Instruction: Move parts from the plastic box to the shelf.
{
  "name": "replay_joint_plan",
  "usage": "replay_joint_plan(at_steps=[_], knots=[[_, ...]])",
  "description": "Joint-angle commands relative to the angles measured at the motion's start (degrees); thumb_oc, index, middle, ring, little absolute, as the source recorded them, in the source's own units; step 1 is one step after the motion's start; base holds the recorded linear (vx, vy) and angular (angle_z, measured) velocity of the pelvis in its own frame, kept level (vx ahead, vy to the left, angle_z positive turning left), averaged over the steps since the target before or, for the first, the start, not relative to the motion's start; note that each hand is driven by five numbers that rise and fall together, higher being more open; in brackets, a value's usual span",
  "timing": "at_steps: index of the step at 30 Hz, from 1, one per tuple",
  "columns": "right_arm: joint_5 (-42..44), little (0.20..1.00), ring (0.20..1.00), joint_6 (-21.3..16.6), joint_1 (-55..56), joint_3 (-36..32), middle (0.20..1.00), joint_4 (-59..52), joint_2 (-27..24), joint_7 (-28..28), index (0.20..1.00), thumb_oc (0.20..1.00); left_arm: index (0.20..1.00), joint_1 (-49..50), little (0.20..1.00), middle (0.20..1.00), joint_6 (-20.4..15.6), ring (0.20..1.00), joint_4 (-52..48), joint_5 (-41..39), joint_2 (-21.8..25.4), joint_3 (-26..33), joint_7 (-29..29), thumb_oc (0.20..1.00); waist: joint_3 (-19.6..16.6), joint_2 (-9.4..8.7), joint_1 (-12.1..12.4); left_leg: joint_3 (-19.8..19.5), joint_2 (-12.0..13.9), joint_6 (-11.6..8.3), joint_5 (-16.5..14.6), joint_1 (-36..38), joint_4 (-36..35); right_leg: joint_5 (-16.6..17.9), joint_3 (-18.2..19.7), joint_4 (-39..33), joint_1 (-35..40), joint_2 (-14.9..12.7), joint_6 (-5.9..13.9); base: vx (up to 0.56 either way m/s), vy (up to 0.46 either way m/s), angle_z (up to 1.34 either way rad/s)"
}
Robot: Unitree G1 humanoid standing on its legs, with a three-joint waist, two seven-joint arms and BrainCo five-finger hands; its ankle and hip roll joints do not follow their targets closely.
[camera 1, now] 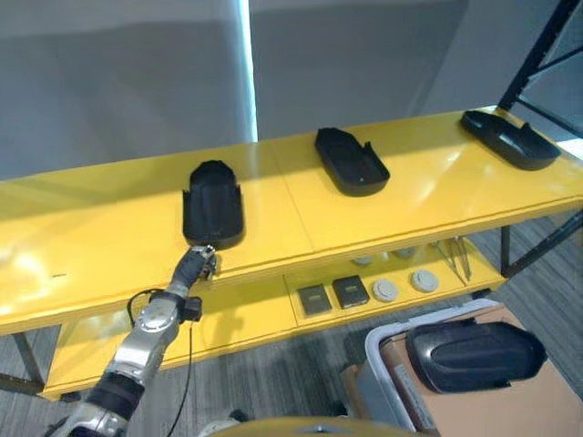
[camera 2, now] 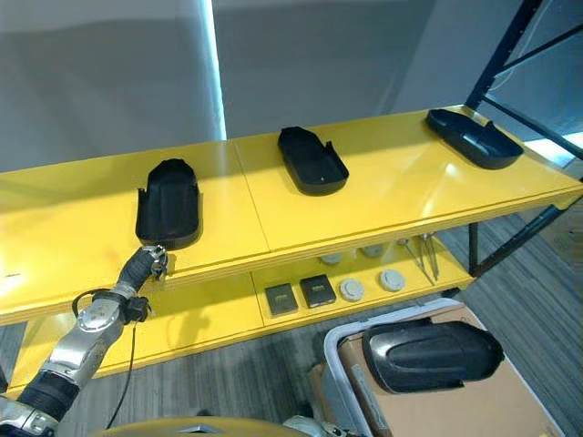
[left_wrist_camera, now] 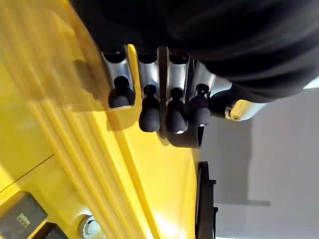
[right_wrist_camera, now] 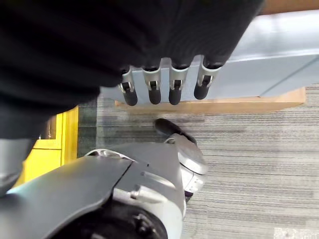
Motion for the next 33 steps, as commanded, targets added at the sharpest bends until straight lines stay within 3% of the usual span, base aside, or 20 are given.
replay_joint_plan(at_steps=[1, 9, 18, 22, 27, 28, 29, 30, 31, 33], knots=[[-1.19, 1.0, 1.0, 0.59, -0.71, 4.63, 1.0, 0.46, 0.87, 1.93, 1.0, 1.0, 0.2, -7.46, 0.2, 0.2, -4.46, 0.2, 4.01, 3.46, -1.08, -0.99, 2.32, 0.2, 0.67, -0.64, -0.16, -0.52, 2.09, -0.12, -3.02, -0.52, 2.9, -1.66, 2.4, 2.26, -0.88, -1.29, 4.3, 0.06, -0.018, -0.06], [-2.18, 1.0, 1.0, 1.19, -1.45, 6.54, 1.0, -0.36, 0.49, 2.63, 1.0, 1.0, 0.2, -11.69, 0.2, 0.2, -5.26, 0.2, 14.07, 5.67, -4.07, -2.26, 7.35, 0.2, 1.42, -1.08, -1.78, -0.06, 2.75, -0.29, -2.88, -0.95, 3.98, -2.06, 3.72, 2.99, -1.61, -0.55, 4.29, 0.02, -0.018, -0.1], [-2.99, 1.0, 1.0, 1.74, -1.43, 6.88, 1.0, -0.95, 0.31, 3.22, 1.0, 1.0, 0.2, -12.28, 0.2, 0.2, -5.29, 0.2, 18.67, 5.69, -5.08, -1.8, 8.21, 0.2, 1.58, -1.1, -2.25, 0.0, 3.03, -0.54, -2.82, -0.44, 4.0, -2.43, 3.61, 3.02, -1.0, -0.39, 4.24, 0.0, 0.0, 0.0], [-3.11, 1.0, 1.0, 1.89, -1.29, 6.68, 1.0, -1.18, 0.49, 3.27, 1.0, 1.0, 0.2, -11.67, 0.2, 0.2, -7.53, 0.2, 17.69, 3.06, -5.1, -1.35, 6.96, 0.2, 1.62, -1.12, -2.18, -0.05, 3.08, -0.65, -2.79, -0.02, 3.58, -2.51, 3.36, 2.95, -0.65, -0.42, 4.22, 0.0, 0.0, 0.0], [-3.23, 1.0, 1.0, 0.8, -1.34, 5.8, 1.0, -0.09, 1.03, 3.09, 1.0, 1.0, 0.222, -9.77, 0.222, 0.222, -9.39, 0.222, 8.49, -0.13, -4.73, -0.95, 2.0, 0.222, 1.77, -1.07, -1.27, -0.46, 2.94, -0.61, -2.95, 0.41, 3.02, -2.51, 2.65, 2.5, -0.01, -0.48, 3.95, 0.0, 0.0, 0.0], [-3.26, 1.0, 1.0, 0.61, -1.38, 5.64, 1.0, 0.11, 1.14, 3.08, 1.0, 1.0, 0.253, -9.32, 0.253, 0.253, -8.64, 0.253, 6.25, -0.39, -4.58, -0.93, 1.75, 0.253, 1.77, -1.05, -1.07, -0.54, 2.91, -0.62, -2.96, 0.48, 2.94, -2.48, 2.5, 2.41, 0.11, -0.47, 3.9, 0.0, 0.0, 0.0], [-3.34, 1.0, 1.0, 0.3, -1.45, 5.06, 1.0, 0.33, 1.36, 2.91, 1.0, 1.0, 0.479, -7.62, 0.479, 0.479, -7.89, 0.479, 0.35, -2.45, -3.95, -0.54, -0.41, 0.479, 1.68, -0.96, -0.37, -0.87, 2.81, -0.69, -3.02, 0.67, 2.7, -2.4, 2.01, 2.09, 0.5, -0.46, 3.77, -0.02, -0.03, 0.04], [-3.38, 1.0, 1.0, 0.09, -1.5, 4.74, 1.0, 0.47, 1.42, 2.84, 1.0, 1.0, 0.784, -6.65, 0.784, 0.784, -7.51, 0.784, -2.62, -3.38, -3.59, -0.16, -1.8, 0.784, 1.61, -0.91, 0.01, -1.06, 2.77, -0.72, -3.07, 0.76, 2.61, -2.35, 1.71, 1.93, 0.66, -0.45, 3.7, -0.03, -0.035, 0.05], [-3.42, 1.0, 1.0, 0.03, -1.63, 4.27, 1.0, 0.67, 1.55, 2.74, 1.0, 1.0, 1.0, -5.41, 1.0, 1.0, -6.95, 1.0, -6.38, -4.51, -3.07, 0.18, -3.16, 1.0, 1.53, -0.83, 0.52, -1.27, 2.76, -0.8, -3.11, 0.8, 2.57, -2.28, 1.3, 1.74, 0.85, -0.45, 3.64, -0.04, -0.034, 0.09], [-3.41, 1.0, 1.0, -0.01, -1.71, 3.67, 1.0, 0.85, 1.85, 2.46, 1.0, 1.0, 1.0, -3.0, 1.0, 1.0, -6.57, 1.0, -13.11, -6.93, -2.0, 1.24, -6.79, 1.0, 1.33, -0.71, 1.39, -1.74, 2.8, -0.9, -3.22, 0.79, 2.71, -2.18, 0.63, 1.37, 1.21, -0.43, 3.45, -0.05, -0.04, 0.2]])
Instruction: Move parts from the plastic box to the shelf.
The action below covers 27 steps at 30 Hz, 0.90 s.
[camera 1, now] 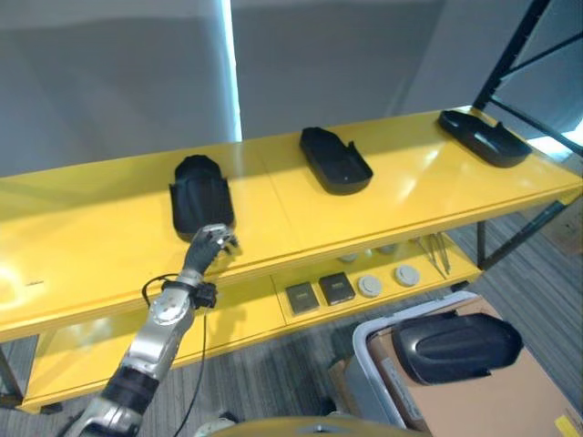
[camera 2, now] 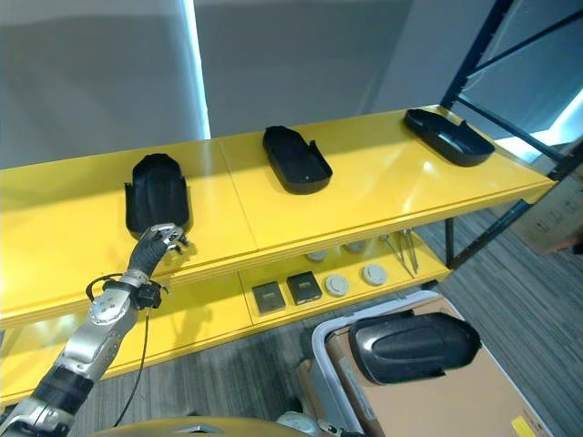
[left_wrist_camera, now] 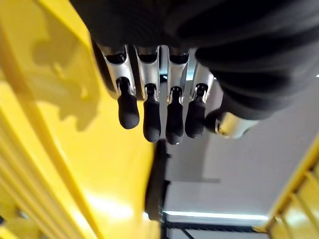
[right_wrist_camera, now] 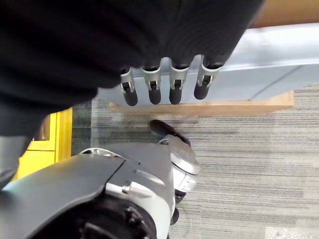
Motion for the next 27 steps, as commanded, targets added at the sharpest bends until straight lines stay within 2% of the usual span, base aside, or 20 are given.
replay_joint_plan(at_steps=[1, 3, 4, 6, 8, 9, 11, 12, 14, 16, 17, 22, 23, 24, 27], knots=[[-2.35, 1.0, 1.0, -1.31, -1.36, 2.03, 1.0, 1.76, 2.29, 0.86, 1.0, 1.0, 1.0, -3.1, 1.0, 1.0, -1.55, 1.0, -2.93, -5.5, 2.09, 1.6, -7.06, 1.0, 0.13, 0.53, 1.09, -2.48, 1.94, -0.82, -3.32, -0.87, 2.85, -2.0, -0.13, 1.68, -0.26, -1.38, 3.61, -0.07, -0.048, 0.23], [-2.04, 1.0, 1.0, -1.24, -1.36, 1.58, 1.0, 1.79, 2.42, 0.59, 1.0, 1.0, 1.0, -1.13, 1.0, 1.0, -0.42, 1.0, -8.32, -8.14, 2.92, 2.36, -11.9, 1.0, -0.18, 0.63, 1.9, -2.99, 2.07, -0.96, -3.34, -1.07, 3.11, -1.89, -0.76, 1.33, -0.04, -1.31, 3.43, -0.08, -0.051, 0.11], [-2.15, 1.0, 1.0, -1.28, -1.67, 1.14, 1.0, 2.18, 2.37, 0.6, 1.0, 1.0, 1.0, -0.29, 1.0, 1.0, 0.64, 1.0, -11.3, -11.43, 3.47, 2.33, -16.59, 1.0, -0.45, 0.76, 2.36, -3.24, 2.26, -1.11, -3.33, -1.17, 3.38, -1.74, -1.22, 1.02, 0.13, -1.24, 3.32, -0.11, -0.055, 0.1], [-2.72, 1.0, 1.0, -1.41, -2.91, 1.06, 1.0, 3.25, 2.24, 0.33, 1.0, 1.0, 1.0, 0.0, 1.0, 1.0, 4.06, 1.0, -16.22, -17.29, 3.48, 1.98, -21.44, 1.0, -0.93, 0.99, 3.05, -3.8, 2.61, -1.45, -3.38, -1.52, 4.27, -1.4, -1.7, 0.53, 0.27, -1.11, 3.14, -0.13, -0.057, 0.22], [-3.98, 1.0, 1.0, -1.29, -5.52, 1.54, 1.0, 4.95, 1.49, 1.08, 1.0, 1.0, 1.0, -0.71, 1.0, 1.0, 4.13, 1.0, -19.3, -20.89, 3.66, 2.17, -21.37, 1.0, -1.36, 0.75, 3.87, -5.55, 2.56, -1.84, -4.96, -3.09, 9.08, -1.31, -0.9, 0.42, 0.04, -0.96, 2.56, -0.11, -0.049, 0.12], [-3.82, 1.0, 1.0, -0.56, -6.69, 2.05, 1.0, 5.23, 0.86, 1.52, 1.0, 1.0, 1.0, -0.46, 1.0, 1.0, 3.87, 1.0, -20.33, -20.1, 3.89, 3.12, -19.33, 1.0, -1.31, 0.38, 4.96, -8.53, 2.27, -2.28, -6.02, -5.27, 13.73, -1.27, 0.3, 0.51, 0.08, -0.95, 2.09, -0.09, -0.021, -0.05], [-2.37, 1.0, 1.0, 0.27, -8.17, 3.1, 1.0, 6.09, 0.03, 0.82, 1.0, 1.0, 1.0, 0.99, 1.0, 1.0, 5.09, 1.0, -21.2, -20.0, 3.99, 5.75, -17.12, 1.0, -0.9, 0.12, 7.58, -17.14, 1.35, -2.65, -5.95, -9.57, 21.04, -1.53, 3.73, 1.24, -0.15, -0.61, 1.17, -0.12, 0.075, -0.83], [-0.59, 1.0, 1.0, 0.48, -9.6, 3.8, 1.0, 7.88, -0.69, 0.0, 1.0, 1.0, 1.0, 3.53, 1.0, 1.0, 6.31, 1.0, -20.61, -21.04, 4.13, 9.0, -17.48, 1.0, -1.11, 0.06, 10.3, -25.65, -0.63, -1.84, -6.0, -11.23, 23.12, -1.98, 8.43, 1.92, -1.27, -0.43, 0.6, -0.16, 0.221, -1.4], [0.61, 1.0, 1.0, 1.73, -10.43, 3.81, 1.0, 9.02, -1.79, -0.7, 1.0, 1.0, 1.0, 6.65, 1.0, 1.0, 7.98, 1.0, -20.71, -22.62, 4.31, 12.7, -19.24, 1.0, -1.75, 0.4, 11.89, -31.68, -2.9, -1.02, -7.38, -10.1, 20.98, -2.91, 13.65, 2.92, -2.32, -0.67, 0.8, -0.18, 0.384, -2.1], [-0.16, 1.0, 1.0, 2.29, -9.58, 1.67, 1.0, 8.93, -2.16, -0.63, 1.0, 1.0, 1.0, 7.59, 1.0, 1.0, 8.66, 1.0, -20.69, -23.65, 4.85, 13.62, -20.1, 1.0, -1.89, 0.65, 10.8, -30.02, -4.04, 0.0, -10.56, -8.03, 17.81, -2.78, 14.54, 4.3, -3.24, -2.65, 1.96, -0.17, 0.343, -1.83], [1.48, 1.0, 1.0, 2.92, -8.94, 0.67, 1.0, 8.59, -2.22, -1.96, 1.0, 1.0, 1.0, 7.69, 1.0, 1.0, 9.11, 1.0, -20.47, -24.1, 5.09, 13.51, -21.06, 1.0, -1.91, 0.76, 10.22, -29.1, -4.2, 0.33, -11.22, -7.33, 16.84, -2.63, 14.68, 4.83, -3.6, -3.39, 2.45, -0.19, 0.315, -1.01], [-0.56, 1.0, 1.0, 1.95, -3.52, -4.9, 1.0, 7.71, -1.35, -3.2, 1.0, 1.0, 1.0, 6.93, 1.0, 1.0, 8.42, 1.0, -18.14, -24.16, 6.17, 10.89, -24.03, 1.0, -0.99, 1.3, 6.64, -26.61, -6.91, 3.56, -12.51, -5.26, 14.56, 0.34, 15.71, 9.34, -8.31, -7.72, 5.57, -0.18, 0.244, -0.44], [-0.52, 1.0, 1.0, 1.47, -2.52, -5.94, 1.0, 7.72, -1.29, -3.71, 1.0, 1.0, 1.0, 6.92, 1.0, 1.0, 7.98, 1.0, -17.63, -23.65, 6.54, 10.26, -24.75, 1.0, -0.78, 1.29, 6.14, -26.07, -7.7, 4.25, -12.48, -5.04, 14.08, 1.81, 15.43, 10.21, -9.62, -8.48, 6.2, -0.19, 0.206, -0.56], [-1.19, 1.0, 1.0, 1.14, -1.39, -7.1, 1.0, 7.27, -1.35, -3.74, 1.0, 1.0, 1.0, 6.96, 1.0, 1.0, 8.99, 1.0, -17.32, -23.17, 6.65, 9.51, -24.99, 1.0, -0.53, 1.28, 5.82, -24.54, -8.43, 4.92, -12.35, -4.63, 13.22, 4.23, 13.96, 11.82, -11.29, -9.94, 6.83, -0.2, 0.192, -0.67], [-0.12, 1.0, 1.0, -0.72, -0.56, -8.51, 1.0, 7.13, -1.68, -3.94, 1.0, 1.0, 1.0, 6.43, 1.0, 1.0, 10.54, 1.0, -15.09, -22.07, 6.35, 8.19, -25.25, 1.0, 0.01, 1.4, 5.85, -21.17, -9.55, 5.91, -12.04, -3.46, 11.07, 8.39, 10.72, 16.25, -14.78, -11.1, 7.05, -0.18, 0.115, -0.63]])
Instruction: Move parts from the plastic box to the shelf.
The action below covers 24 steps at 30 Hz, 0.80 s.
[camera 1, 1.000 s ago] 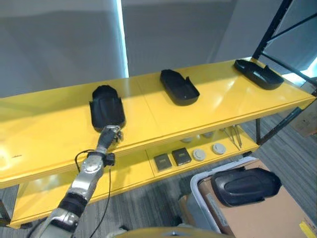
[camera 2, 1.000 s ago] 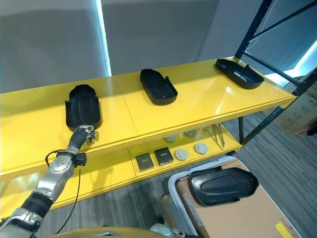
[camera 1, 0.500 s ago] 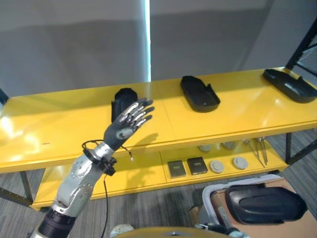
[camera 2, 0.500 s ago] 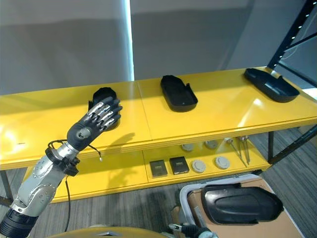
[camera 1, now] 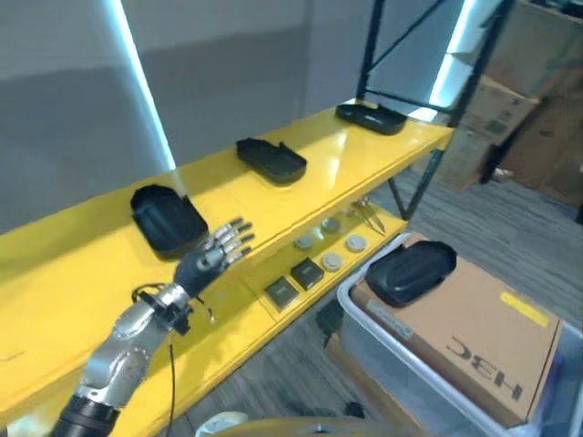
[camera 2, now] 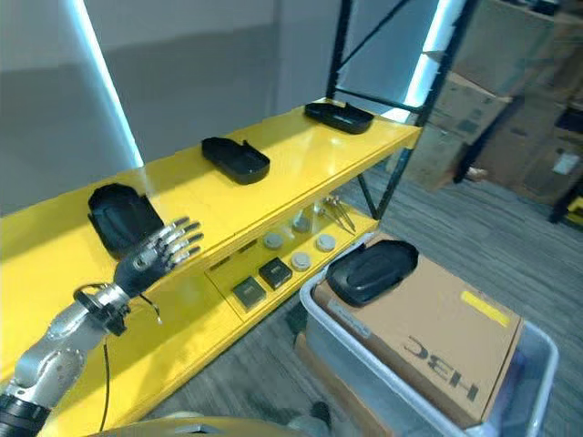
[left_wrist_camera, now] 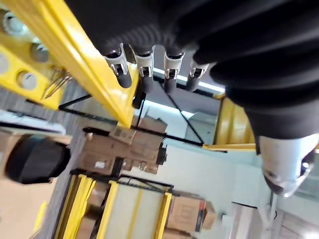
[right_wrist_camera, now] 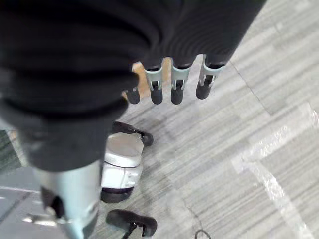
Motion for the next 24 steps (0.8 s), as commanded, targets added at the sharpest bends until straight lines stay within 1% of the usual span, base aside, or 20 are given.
replay_joint_plan(at_steps=[1, 2, 4, 5, 6, 7, 8, 9, 11, 12, 13, 14, 15, 17, 18, 19, 21, 22, 23, 24], knots=[[1.57, 1.0, 1.0, -3.63, -3.64, 0.21, 1.0, -1.17, -2.08, -0.62, 1.0, 1.0, 1.0, -2.04, 1.0, 1.0, -0.93, 1.0, -3.44, 1.48, -0.51, 2.25, -2.15, 1.0, 2.67, 0.47, 1.41, 0.65, 2.42, -2.89, -5.23, 6.27, -2.83, 12.24, -4.29, 2.78, 0.34, -1.75, 2.93, -0.21, 0.067, -0.7], [2.95, 1.0, 1.0, -4.21, -4.39, 0.23, 1.0, -1.18, -2.27, -0.55, 1.0, 1.0, 1.0, -2.13, 1.0, 1.0, -0.51, 1.0, -1.99, 3.22, -0.6, 1.72, -4.19, 1.0, 2.7, 0.65, 1.77, 1.97, 2.08, -2.41, -4.88, 6.1, -3.25, 11.12, -5.89, 4.79, -0.03, -0.91, 2.68, -0.15, 0.037, -0.77], [3.71, 1.0, 1.0, -4.4, -4.97, 0.36, 1.0, -1.34, -2.41, -0.68, 1.0, 1.0, 1.0, -1.87, 1.0, 1.0, -0.52, 1.0, -1.1, 3.94, -0.57, 1.14, -4.3, 1.0, 2.57, 0.85, 2.27, 3.01, 1.81, -1.96, -4.44, 6.01, -3.82, 9.37, -7.72, 6.32, 0.16, 0.01, 2.36, -0.1, -0.005, -0.84], [4.06, 1.0, 1.0, -3.88, -5.79, 0.29, 1.0, -1.87, -2.61, -0.45, 1.0, 1.0, 1.0, -1.1, 1.0, 1.0, 0.3, 1.0, -0.28, 4.77, -0.77, 0.59, -4.25, 1.0, 2.43, 1.08, 2.79, 3.97, 1.45, -1.37, -4.08, 6.45, -4.79, 6.19, -9.93, 7.86, 1.06, 1.21, 1.85, -0.05, -0.078, -0.54], [4.25, 1.0, 1.0, -3.77, -6.1, 0.39, 1.0, -1.75, -2.56, -0.26, 1.0, 1.0, 1.0, -0.52, 1.0, 1.0, 0.49, 1.0, 0.53, 5.75, -0.63, 0.31, -3.57, 1.0, 2.04, 1.06, 3.01, 4.07, 1.1, -1.19, -3.72, 6.59, -5.32, 4.7, -10.59, 7.72, 1.84, 2.43, 1.46, -0.03, -0.077, -0.5], [4.25, 1.0, 1.0, -3.77, -6.12, 0.38, 1.0, -1.75, -2.55, -0.26, 1.0, 1.0, 1.0, -0.54, 1.0, 1.0, 0.49, 1.0, 0.54, 5.75, -0.63, 0.32, -3.57, 1.0, 1.9, 1.04, 3.02, 4.09, 1.11, -1.2, -3.59, 6.38, -5.32, 4.92, -10.6, 7.49, 1.74, 2.47, 1.43, 0.01, -0.079, -0.93], [4.31, 1.0, 1.0, -4.08, -6.22, 0.54, 1.0, -1.33, -2.35, -0.33, 1.0, 1.0, 1.0, -0.34, 1.0, 1.0, 0.25, 1.0, 1.52, 6.87, -0.5, -0.16, -3.25, 1.0, 1.75, 0.96, 3.08, 4.03, 0.84, -1.16, -3.54, 6.73, -5.58, 3.97, -10.65, 7.32, 2.44, 3.35, 1.12, 0.07, -0.186, -1.62], [4.15, 1.0, 1.0, -5.39, -6.42, 1.0, 1.0, 0.14, -1.93, -0.3, 1.0, 1.0, 1.0, 0.48, 1.0, 1.0, 0.42, 1.0, 3.94, 6.43, -0.49, -0.95, -2.5, 1.0, 1.19, 0.43, 3.27, 3.59, 0.58, -1.6, -3.06, 7.01, -6.0, 2.58, -9.89, 4.39, 4.67, 5.77, 0.13, 0.11, -0.267, -1.59], [3.57, 1.0, 1.0, -5.66, -6.05, 1.32, 1.0, 0.12, -1.25, -0.47, 1.0, 1.0, 1.0, 1.24, 1.0, 1.0, -0.14, 1.0, 5.43, 8.53, -0.84, -1.15, -1.02, 1.0, 0.34, -0.24, 3.22, 3.55, 0.69, -2.51, -2.52, 7.07, -6.94, 1.7, -8.66, -1.77, 7.05, 7.35, -0.43, 0.1, -0.242, -0.72], [3.45, 1.0, 1.0, -5.7, -5.91, 1.34, 1.0, 0.16, -1.1, -0.34, 1.0, 1.0, 1.0, 1.31, 1.0, 1.0, -0.14, 1.0, 6.01, 9.15, -0.91, -1.28, -0.77, 1.0, 0.1, -0.39, 3.17, 3.62, 0.78, -2.76, -2.5, 7.03, -6.98, 1.54, -8.18, -3.23, 7.7, 7.66, -0.5, 0.05, -0.242, -0.15], [2.49, 1.0, 1.0, -6.1, -5.25, 1.03, 1.0, -0.09, -0.66, -0.04, 1.0, 1.0, 1.0, 1.44, 1.0, 1.0, -0.35, 1.0, 8.48, 8.61, -1.37, -1.66, 1.18, 1.0, -0.61, -0.46, 2.54, 4.94, 1.67, -3.63, -1.52, 7.09, -8.31, 1.67, -7.36, -6.16, 8.83, 8.55, -0.47, 0.03, -0.181, -0.07], [2.49, 1.0, 1.0, -6.1, -5.23, 1.02, 1.0, -0.11, -0.66, -0.05, 1.0, 1.0, 1.0, 1.42, 1.0, 1.0, -0.37, 1.0, 8.52, 8.61, -1.37, -1.69, 1.18, 1.0, -0.63, -0.45, 2.58, 4.97, 1.69, -3.64, -1.5, 7.11, -8.35, 1.74, -7.34, -6.29, 8.88, 8.59, -0.48, 0.04, -0.306, -0.47], [2.32, 1.0, 1.0, -6.97, -4.5, 0.52, 1.0, 0.34, 0.24, -0.93, 1.0, 1.0, 1.0, 1.47, 1.0, 1.0, -2.24, 1.0, 12.08, 10.25, -1.98, -2.04, 3.14, 1.0, -1.29, -0.67, 1.79, 6.95, 2.99, -4.6, -1.16, 6.74, -8.44, 1.6, -7.18, -8.7, 9.98, 9.09, -0.51, 0.03, -0.228, -0.68], [1.85, 1.0, 1.0, -7.73, -4.37, 0.39, 1.0, 0.9, 0.75, -1.16, 1.0, 1.0, 1.0, 1.07, 1.0, 1.0, -3.14, 1.0, 14.46, 10.88, -2.5, -2.23, 3.67, 1.0, -1.49, -0.85, 1.5, 8.09, 3.78, -5.02, -1.15, 6.43, -8.18, 1.64, -7.29, -9.86, 10.55, 9.26, -0.63, 0.03, -0.24, -0.47], [1.08, 1.0, 1.0, -8.37, -4.27, 0.55, 1.0, 1.2, 1.12, -1.58, 1.0, 1.0, 1.0, 0.98, 1.0, 1.0, -4.45, 1.0, 17.51, 11.44, -3.35, -2.24, 5.18, 1.0, -1.55, -1.22, 1.07, 9.6, 4.96, -5.79, -1.48, 5.91, -6.92, 1.7, -7.43, -11.01, 10.91, 9.44, -0.81, 0.02, -0.181, 0.05], [0.95, 1.0, 1.0, -8.49, -4.28, 0.57, 1.0, 1.27, 1.19, -1.72, 1.0, 1.0, 1.0, 0.89, 1.0, 1.0, -4.68, 1.0, 18.02, 11.61, -3.49, -2.29, 5.52, 1.0, -1.57, -1.27, 1.04, 9.85, 5.16, -5.93, -1.62, 5.72, -6.54, 1.75, -7.42, -11.19, 10.92, 9.48, -0.86, 0.03, -0.222, -0.06], [1.38, 1.0, 1.0, -9.24, -4.72, 0.84, 1.0, 1.29, 1.25, -2.63, 1.0, 1.0, 1.0, 0.81, 1.0, 1.0, -5.9, 1.0, 21.36, 14.52, -4.35, -1.9, 7.53, 1.0, -0.99, -2.09, 1.16, 10.24, 6.37, -6.9, -3.33, 3.74, -1.12, 1.88, -7.13, -11.93, 11.01, 9.31, -1.52, 0.04, -0.231, -0.34], [3.39, 1.0, 1.0, -9.44, -6.08, 0.96, 1.0, 0.75, 0.29, -2.99, 1.0, 1.0, 1.0, 1.32, 1.0, 1.0, -6.37, 1.0, 24.3, 14.82, -5.4, -1.16, 8.81, 1.0, 0.61, -2.86, 2.31, 7.23, 7.42, -8.08, -4.72, -0.13, 7.49, 2.28, -6.0, -12.02, 11.32, 9.22, -2.34, 0.04, -0.243, -0.54], [5.25, 1.0, 1.0, -9.25, -6.96, 0.98, 1.0, 0.01, -0.55, -3.12, 1.0, 1.0, 1.0, 1.79, 1.0, 1.0, -6.1, 1.0, 25.04, 16.46, -5.59, -0.46, 9.88, 1.0, 1.23, -3.09, 2.95, 5.32, 7.63, -8.55, -3.79, -2.22, 10.07, 2.43, -5.24, -11.92, 10.96, 9.54, -2.87, 0.04, -0.191, -0.68], [6.96, 1.0, 1.0, -9.46, -7.43, 0.95, 1.0, -0.46, -1.03, -3.64, 1.0, 1.0, 1.0, 2.06, 1.0, 1.0, -5.95, 1.0, 25.39, 18.34, -5.59, -0.17, 10.64, 1.0, 1.62, -3.01, 3.35, 4.31, 7.79, -8.82, -3.1, -3.17, 11.2, 2.43, -4.8, -11.84, 10.84, 9.92, -3.17, 0.02, -0.058, -1.11]])
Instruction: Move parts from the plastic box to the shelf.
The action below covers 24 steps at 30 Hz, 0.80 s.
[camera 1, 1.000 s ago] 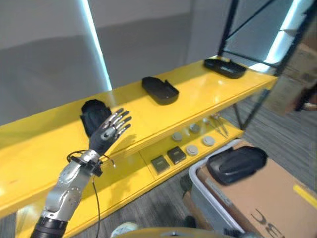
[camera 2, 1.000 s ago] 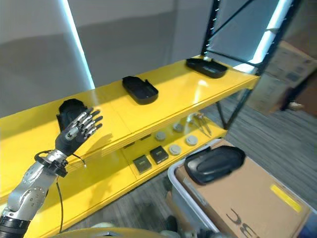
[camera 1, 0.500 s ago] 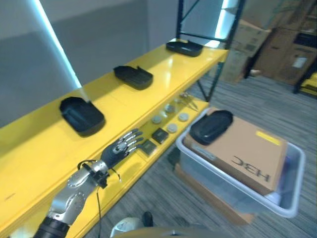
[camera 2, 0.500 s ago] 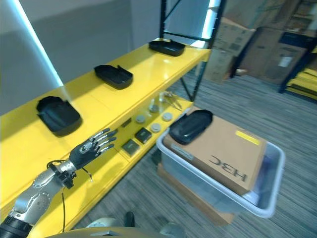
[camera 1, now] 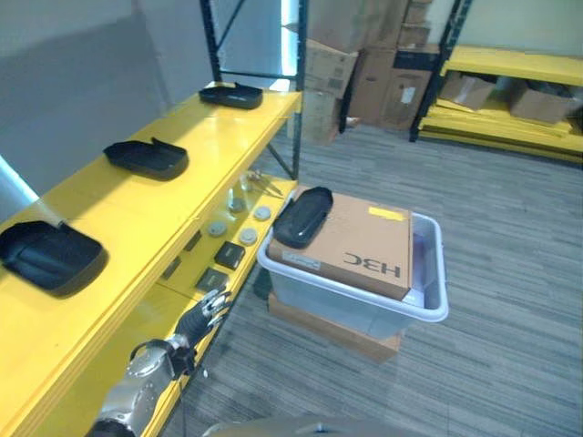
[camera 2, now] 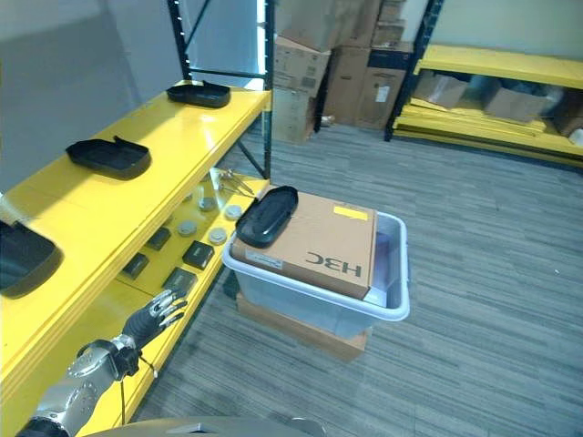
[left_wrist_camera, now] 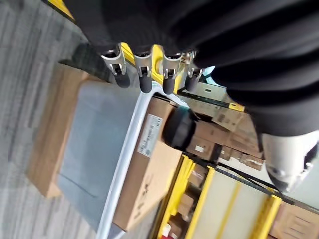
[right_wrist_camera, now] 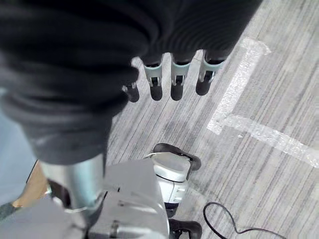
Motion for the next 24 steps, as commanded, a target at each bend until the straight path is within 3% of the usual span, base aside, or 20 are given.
replay_joint_plan(at_steps=[1, 2, 3, 4, 5, 9, 12, 16, 18, 20, 22, 24], knots=[[8.99, 1.0, 1.0, -1.66, -5.09, 2.36, 1.0, -2.93, -5.18, -3.25, 1.0, 1.0, 1.0, -0.03, 1.0, 1.0, -3.74, 1.0, -2.9, 10.98, 0.43, 2.43, 3.7, 1.0, 3.3, -1.71, 4.02, -8.6, -2.62, 1.54, -2.33, -5.93, 5.35, 12.3, 1.54, -19.45, 9.04, -1.16, 7.0, 0.02, -0.004, -1.26], [9.94, 1.0, 1.0, -1.59, -5.56, 2.34, 1.0, -3.13, -5.39, -3.68, 1.0, 1.0, 1.0, 0.07, 1.0, 1.0, -3.7, 1.0, -2.4, 11.82, 0.56, 2.35, 4.01, 1.0, 3.25, -1.75, 4.21, -9.2, -2.8, 1.61, -1.92, -6.13, 4.44, 12.34, 1.52, -19.36, 8.66, -1.2, 6.94, 0.05, 0.1, -1.4], [12.67, 1.0, 1.0, 0.64, -8.57, 2.04, 1.0, -5.93, -6.81, -4.71, 1.0, 1.0, 1.0, 1.23, 1.0, 1.0, -3.8, 1.0, 1.31, 12.16, 0.64, 1.57, 5.85, 1.0, 3.35, -0.63, 5.05, -11.48, -1.36, 0.22, 2.35, -6.12, -3.43, 11.56, 1.51, -19.18, 8.24, -0.38, 6.96, 0.08, 0.157, -0.92], [13.33, 1.0, 1.0, 1.74, -9.29, 1.69, 1.0, -8.03, -7.34, -5.07, 1.0, 1.0, 1.0, 1.91, 1.0, 1.0, -3.03, 1.0, 1.55, 12.93, 0.75, 1.57, 6.49, 1.0, 3.41, -0.04, 5.13, -11.9, -0.41, -0.58, 4.55, -6.82, -5.8, 11.2, 1.63, -19.17, 8.38, -0.18, 7.03, 0.17, 0.296, -1.07], [14.88, 1.0, 1.0, 5.04, -9.28, 0.97, 1.0, -14.04, -8.37, -7.1, 1.0, 1.0, 1.0, 2.85, 1.0, 1.0, -2.67, 1.0, 3.63, 15.03, 1.01, 1.48, 7.01, 1.0, 4.03, 1.04, 5.0, -12.28, 1.51, -1.59, 9.1, -7.84, -8.08, 10.1, 1.85, -18.23, 8.89, -0.25, 6.88, 0.15, 0.252, -0.86], [18.15, 1.0, 1.0, 7.33, -8.77, -0.68, 1.0, -19.22, -8.25, -9.24, 1.0, 1.0, 1.0, 1.41, 1.0, 1.0, -3.09, 1.0, 12.86, 21.62, -0.58, -0.37, 10.58, 1.0, 4.03, 1.35, 3.98, -10.89, 1.83, -0.93, 7.17, -5.48, -10.72, 7.87, -1.11, -15.14, 8.7, -2.29, 7.15, 0.12, 0.187, -0.52], [23.0, 1.0, 1.0, 4.41, -9.02, -1.43, 1.0, -17.33, -6.61, -8.75, 1.0, 1.0, 1.0, 0.77, 1.0, 1.0, -4.47, 1.0, 19.6, 26.71, -1.79, -2.56, 13.18, 1.0, 3.81, 1.1, 4.01, -11.32, 0.37, -0.07, 6.01, -4.18, -11.21, 7.19, -1.77, -13.92, 8.45, -2.85, 7.4, 0.09, 0.1, -0.34], [27.27, 1.0, 1.0, 0.79, -10.01, -2.92, 1.0, -18.79, -3.69, -11.56, 1.0, 1.0, 1.0, 2.15, 1.0, 1.0, -5.2, 1.0, 27.04, 26.35, -4.15, -4.42, 19.15, 1.0, 3.46, 1.26, 4.44, -11.51, -1.7, 1.46, 5.62, -3.95, -11.93, 6.96, -1.5, -13.1, 7.55, -3.17, 7.65, 0.08, 0.108, -0.31], [28.1, 1.0, 1.0, -1.54, -12.66, -3.57, 1.0, -21.49, -3.22, -17.07, 1.0, 1.0, 1.0, 3.16, 1.0, 1.0, -8.1, 1.0, 32.39, 26.67, -5.55, -4.66, 21.38, 1.0, 3.63, 1.37, 5.28, -11.7, -1.9, 1.86, 5.67, -4.67, -11.88, 6.89, -1.56, -12.73, 6.78, -3.19, 7.69, 0.02, 0.032, -0.15], [28.17, 1.0, 1.0, -3.79, -14.38, -3.89, 1.0, -22.75, -3.53, -17.87, 1.0, 1.0, 1.0, 3.31, 1.0, 1.0, -9.17, 1.0, 34.04, 26.57, -6.0, -4.86, 22.03, 1.0, 3.75, 1.45, 5.71, -11.82, -1.79, 1.92, 5.72, -4.91, -11.93, 6.77, -1.68, -12.57, 6.53, -3.14, 7.66, 0.01, 0.013, -0.08], [27.09, 1.0, 1.0, -5.32, -18.38, -5.1, 1.0, -31.96, -4.01, -24.46, 1.0, 1.0, 1.0, 3.88, 1.0, 1.0, -11.3, 1.0, 36.98, 25.48, -6.56, -5.0, 22.1, 1.0, 3.99, 1.61, 6.72, -12.2, -1.51, 2.0, 5.84, -5.49, -12.27, 6.48, -2.24, -12.54, 6.02, -3.1, 7.62, 0.0, 0.007, -0.04], [24.9, 1.0, 1.0, -3.89, -21.71, -8.16, 1.0, -40.61, -6.12, -29.51, 1.0, 1.0, 1.0, 4.58, 1.0, 1.0, -11.89, 1.0, 37.43, 25.47, -6.68, -4.74, 21.29, 1.0, 4.05, 1.79, 7.74, -12.89, -1.46, 1.98, 5.96, -6.14, -12.77, 6.26, -2.97, -12.78, 5.59, -3.06, 7.71, -0.02, 0.019, -0.11]])
